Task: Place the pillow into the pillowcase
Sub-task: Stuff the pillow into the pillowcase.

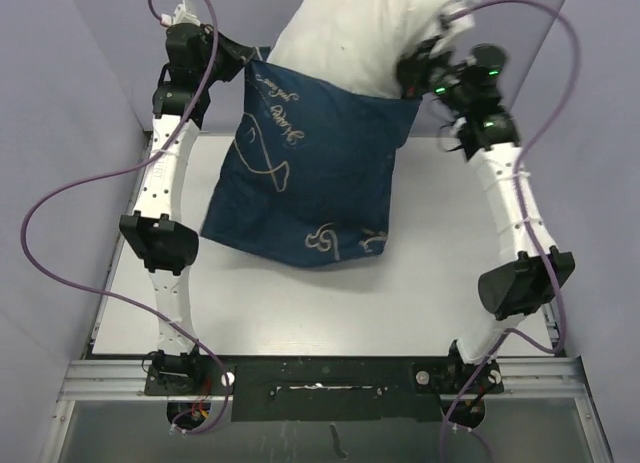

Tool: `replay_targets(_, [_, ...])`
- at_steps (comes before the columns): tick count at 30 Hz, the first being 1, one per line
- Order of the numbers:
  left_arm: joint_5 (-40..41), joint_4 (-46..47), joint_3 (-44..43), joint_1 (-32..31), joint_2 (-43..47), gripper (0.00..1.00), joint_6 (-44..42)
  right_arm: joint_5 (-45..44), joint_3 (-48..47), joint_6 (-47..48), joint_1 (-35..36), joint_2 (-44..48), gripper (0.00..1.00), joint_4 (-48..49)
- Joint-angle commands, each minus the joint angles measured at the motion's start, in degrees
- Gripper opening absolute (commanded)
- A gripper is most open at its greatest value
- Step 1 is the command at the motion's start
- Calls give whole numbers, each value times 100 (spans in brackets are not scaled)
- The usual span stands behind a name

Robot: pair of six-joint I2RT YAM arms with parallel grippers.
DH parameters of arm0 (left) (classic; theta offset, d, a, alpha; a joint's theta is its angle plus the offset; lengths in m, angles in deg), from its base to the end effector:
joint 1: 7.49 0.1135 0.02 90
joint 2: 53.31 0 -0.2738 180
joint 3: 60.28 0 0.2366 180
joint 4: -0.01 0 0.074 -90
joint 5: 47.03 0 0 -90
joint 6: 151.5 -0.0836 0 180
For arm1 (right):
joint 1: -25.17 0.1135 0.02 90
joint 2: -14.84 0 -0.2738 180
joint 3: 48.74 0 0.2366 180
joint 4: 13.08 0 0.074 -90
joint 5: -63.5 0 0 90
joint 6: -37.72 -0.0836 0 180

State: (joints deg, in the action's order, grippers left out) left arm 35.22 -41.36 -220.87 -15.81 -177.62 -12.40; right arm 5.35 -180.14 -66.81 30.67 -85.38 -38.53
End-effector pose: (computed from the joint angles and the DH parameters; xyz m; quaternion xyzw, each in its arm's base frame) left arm 0.5142 -0.0866 0.4657 -0.2137 0.7059 -0.3672 0.5667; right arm 0.4091 0.0837 0.5199 -0.1521 0.6591 0.3053 0.6702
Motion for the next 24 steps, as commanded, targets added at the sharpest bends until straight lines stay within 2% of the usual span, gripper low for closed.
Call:
replay_targets(1, [10, 581, -689, -185, 256, 0, 89, 577, 434, 617, 4057, 1462, 0, 579])
replay_targets(2, [-4, 524, -782, -187, 202, 0, 86, 665, 423, 670, 4357, 1476, 0, 621])
replay_targets(3, [-27, 481, -805, -196, 193, 0, 70, 661, 147, 711, 4332, 1395, 0, 576])
replay_targets(4, [-44, 461, -766, -190, 235, 0, 51, 592, -148, 805, 3969, 1262, 0, 443])
replay_targets(6, [-42, 576, -508, -159, 424, 0, 8, 492, -600, 757, 2619, 936, 0, 412])
replay_targets(8, [-40, 761, -169, -107, 657, 0, -17, 379, -970, 303, 1256, 522, 0, 589])
replay_targets(10, [-37, 851, 34, -76, 787, 0, -44, 239, -1008, -3, 669, 379, 0, 665])
replay_targets(12, [-61, 895, 37, -80, 762, 0, 2, 390, -677, -72, 1162, 565, 0, 616])
replay_targets(15, [-110, 892, -86, -107, 633, 0, 100, 538, 102, 501, 3089, 1207, 0, 338])
replay_targets(17, [-131, 889, -115, -117, 610, 0, 116, 522, 198, 1016, 3575, 1423, 0, 271])
replay_targets(18, [-147, 892, -103, -124, 620, 0, 109, 372, 54, 1234, 3301, 1389, 0, 250])
replay_targets(19, [-158, 908, -65, -126, 653, 0, 110, 342, -197, 1087, 2618, 1223, 0, 326])
replay_targets(21, [-178, 990, 7, -133, 708, 0, 121, 377, -1124, 193, 1018, 422, 0, 356])
replay_targets(22, [-190, 1039, 54, -141, 737, 0, 125, 342, -1443, -260, 524, 253, 0, 415])
replay_targets(23, [-195, 1102, 104, -155, 758, 0, 126, 391, -1447, -557, 384, 209, 0, 558])
replay_targets(24, [-197, 1178, 140, -173, 766, 0, 144, 556, -1236, -508, 899, 373, 0, 548])
